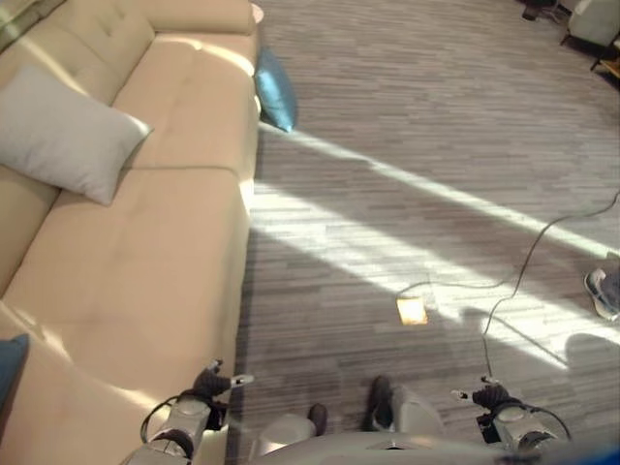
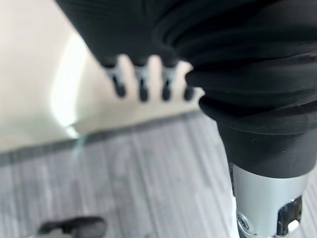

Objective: Pick up all the scattered cushions and arrange them neatly on the sofa.

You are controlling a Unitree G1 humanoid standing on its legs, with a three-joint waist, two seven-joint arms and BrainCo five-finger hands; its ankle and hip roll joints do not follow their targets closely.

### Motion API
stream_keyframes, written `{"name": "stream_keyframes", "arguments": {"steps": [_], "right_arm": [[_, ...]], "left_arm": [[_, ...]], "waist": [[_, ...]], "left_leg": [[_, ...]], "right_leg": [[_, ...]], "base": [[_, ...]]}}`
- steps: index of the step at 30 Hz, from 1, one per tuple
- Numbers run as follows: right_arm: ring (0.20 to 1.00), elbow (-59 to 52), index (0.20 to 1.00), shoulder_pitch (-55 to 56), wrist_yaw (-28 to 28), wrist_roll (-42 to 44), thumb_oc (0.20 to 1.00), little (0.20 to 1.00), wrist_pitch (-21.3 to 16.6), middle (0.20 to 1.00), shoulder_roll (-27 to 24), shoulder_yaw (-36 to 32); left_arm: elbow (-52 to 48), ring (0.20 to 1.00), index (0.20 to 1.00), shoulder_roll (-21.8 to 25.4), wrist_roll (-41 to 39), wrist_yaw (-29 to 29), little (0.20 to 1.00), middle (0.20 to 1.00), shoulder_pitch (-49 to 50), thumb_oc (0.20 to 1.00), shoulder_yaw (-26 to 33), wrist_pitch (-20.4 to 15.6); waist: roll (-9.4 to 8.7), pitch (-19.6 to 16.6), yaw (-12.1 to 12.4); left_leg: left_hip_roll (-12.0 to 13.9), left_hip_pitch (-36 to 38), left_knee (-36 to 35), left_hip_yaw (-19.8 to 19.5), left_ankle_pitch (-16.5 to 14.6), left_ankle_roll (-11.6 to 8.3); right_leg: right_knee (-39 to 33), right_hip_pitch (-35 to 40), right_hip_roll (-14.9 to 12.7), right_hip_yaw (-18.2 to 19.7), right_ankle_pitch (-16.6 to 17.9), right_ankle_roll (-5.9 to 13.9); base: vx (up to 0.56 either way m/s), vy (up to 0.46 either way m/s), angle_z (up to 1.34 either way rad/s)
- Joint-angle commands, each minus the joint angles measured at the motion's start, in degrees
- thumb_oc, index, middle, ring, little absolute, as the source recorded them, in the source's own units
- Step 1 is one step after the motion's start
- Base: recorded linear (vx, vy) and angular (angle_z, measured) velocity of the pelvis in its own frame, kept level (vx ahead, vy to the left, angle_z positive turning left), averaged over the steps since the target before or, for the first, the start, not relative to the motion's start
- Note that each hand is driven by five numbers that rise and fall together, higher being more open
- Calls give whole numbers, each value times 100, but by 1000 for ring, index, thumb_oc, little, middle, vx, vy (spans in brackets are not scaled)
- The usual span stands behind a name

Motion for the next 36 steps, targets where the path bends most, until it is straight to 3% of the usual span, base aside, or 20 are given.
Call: {"name": "stream_keyframes", "arguments": {"steps": [1, 3, 4, 5, 8, 12, 14, 17, 18, 19, 20, 21, 23, 28, 29, 30, 31, 34, 35, 36], "right_arm": [[1000, 90, 1000, 12, -22, -123, 1000, 1000, -47, 1000, -209, 13], [1000, 60, 1000, 85, -73, -24, 1000, 1000, -117, 1000, -184, -31], [1000, -45, 1000, 19, -182, 151, 1000, 1000, -168, 1000, -207, -24], [1000, -39, 1000, 13, -205, 170, 1000, 1000, -159, 1000, -225, -33], [1000, -96, 1000, 16, -188, 193, 1000, 1000, -165, 1000, -269, 4], [1000, -97, 1000, 24, -193, 196, 1000, 1000, -168, 1000, -215, 34], [1000, -72, 1000, -19, -154, 54, 1000, 1000, -149, 1000, -154, 95], [1000, -4, 1000, -129, -78, -185, 1000, 1000, -112, 1000, -94, 121], [1000, -4, 1000, -129, -78, -185, 1000, 1000, -112, 1000, -94, 121], [1000, -48, 1000, -189, -50, -199, 1000, 1000, -113, 1000, -88, 126], [1000, -89, 1000, -211, -70, -201, 1000, 1000, -85, 1000, -91, 98], [1000, -110, 1000, -219, -59, -191, 1000, 1000, -78, 1000, -98, 130], [1000, -136, 1000, -221, -52, -205, 1000, 1000, -34, 1000, -151, 154], [1000, -49, 1000, 11, -24, -213, 1000, 1000, -30, 1000, -141, 128], [1000, -46, 1000, 34, -41, -199, 1000, 1000, -54, 1000, -134, 126], [1000, -94, 1000, -2, -98, -72, 1000, 1000, -98, 1000, -149, 101], [1000, -156, 1000, -22, -156, 41, 1000, 1000, -143, 1000, -178, 104], [1000, -172, 1000, -9, -156, 87, 1000, 1000, -134, 1000, -222, 84], [1000, -172, 1000, 8, -152, 85, 1000, 1000, -153, 1000, -240, 79], [1000, -184, 1000, 33, -150, 66, 1000, 1000, -159, 1000, -261, 85]], "left_arm": [[49, 1000, 1000, -234, -91, 52, 1000, 1000, 277, 1000, 96, -96], [27, 1000, 1000, -267, -72, 34, 1000, 1000, 259, 1000, 38, -67], [-84, 1000, 1000, -279, -64, 32, 1000, 1000, 95, 1000, -86, -55], [-106, 1000, 1000, -272, -60, 33, 1000, 1000, 64, 1000, -115, -44], [-201, 1000, 1000, -296, -68, 33, 1000, 1000, 53, 1000, -179, -53], [-183, 1000, 1000, -246, 34, 3, 1000, 1000, 137, 1000, -143, -60], [-140, 1000, 1000, -219, 38, -26, 1000, 1000, 246, 1000, -74, -48], [-85, 1000, 1000, -135, 17, -40, 1000, 1000, 303, 1000, 38, -16], [-85, 1000, 1000, -135, 17, -40, 1000, 1000, 303, 1000, 38, -16], [-129, 1000, 1000, -79, -15, -35, 1000, 1000, 296, 1000, 34, -14], [-183, 1000, 1000, -19, -62, 18, 1000, 1000, 311, 1000, 30, -21], [-188, 1000, 1000, -13, -91, 17, 1000, 1000, 290, 1000, 29, -34], [-100, 1000, 1000, -67, -85, 52, 1000, 1000, 278, 1000, 72, -72], [80, 1000, 1000, -164, 47, 52, 1000, 1000, 337, 1000, 57, -70], [83, 1000, 1000, -184, 62, 44, 1000, 1000, 336, 1000, 44, -65], [39, 1000, 1000, -217, 88, 23, 1000, 1000, 264, 1000, -24, -48], [-19, 1000, 1000, -229, 89, 18, 1000, 1000, 168, 1000, -96, -32], [-50, 1000, 1000, -247, 57, 1, 1000, 1000, 160, 1000, -137, -35], [-40, 1000, 1000, -271, 70, -8, 1000, 1000, 160, 1000, -139, -29], [-37, 1000, 1000, -275, 109, -24, 1000, 1000, 195, 1000, -129, -18]], "waist": [[70, -121, 37], [95, -145, 2], [-38, 106, 56], [-75, 156, 85], [-146, 179, 192], [-25, 77, 432], [3, -33, 530], [20, -95, 618], [20, -95, 618], [100, -51, 508], [231, -54, 468], [208, -60, 461], [218, -79, 355], [125, -247, 136], [134, -257, 125], [120, -169, 109], [14, -30, 126], [-100, 63, 211], [-115, 56, 218], [-69, 29, 266]], "left_leg": [[658, 380, -71, -163, -354, -528], [972, 271, 426, -164, -97, -807], [1073, -653, 1904, 44, 584, -844], [1085, -846, 2183, 134, 587, -793], [573, -1309, 1550, 508, 29, -604], [72, -1831, 556, 775, 820, -643], [48, -1604, 336, 644, 788, -497], [91, -1173, 327, 550, 508, -268], [91, -1173, 327, 550, 508, -268], [115, -937, 343, 423, 391, -138], [197, -588, 229, 252, 243, -65], [214, -400, 172, 135, 142, -113], [371, 63, -36, -43, -64, -272], [818, 518, -123, -269, -264, -618], [918, 446, 52, -279, -139, -722], [1014, -11, 854, -186, 285, -890], [1118, -514, 1585, 90, 577, -844], [977, -922, 1712, 403, 288, -703], [793, -1050, 1341, 541, 113, -681], [597, -1199, 904, 652, 259, -686]], "right_leg": [[-261, 869, 656, -15, 671, -278], [-255, 1106, 810, -198, 481, -434], [-365, 1360, 823, -326, 390, -635], [-425, 1448, 861, -356, 347, -673], [-659, 1858, 962, -311, 129, -614], [-878, 2271, 1379, -51, -50, -604], [-645, 2327, 1456, 22, -283, -607], [956, 1945, 1126, -217, -172, -222], [956, 1945, 1126, -217, -172, -222], [1929, 1476, 1015, -140, 282, -34], [2139, 1068, 749, -375, 320, -140], [1357, 1114, 604, -512, 136, -292], [-37, 768, 433, -306, 608, -202], [-427, 925, 553, -139, 875, -179], [-445, 1006, 603, -220, 820, -221], [-470, 1167, 666, -296, 689, -336], [-579, 1407, 694, -397, 559, -486], [-755, 1721, 743, -448, 438, -518], [-824, 1828, 767, -465, 360, -482], [-883, 1971, 872, -466, 255, -471]], "base": [[399, -220, 43], [406, -412, 161], [287, -467, 166], [259, -379, 81], [390, -137, 8], [335, 6, -9], [367, 71, -76], [327, 132, -118], [223, 130, -33], [429, 146, -6], [644, 76, 42], [701, -91, 59], [633, -235, 51], [464, -259, 76], [268, -297, 148], [239, -377, 131], [215, -369, 33], [237, -182, 15], [402, -44, -34], [324, -13, -23]]}}
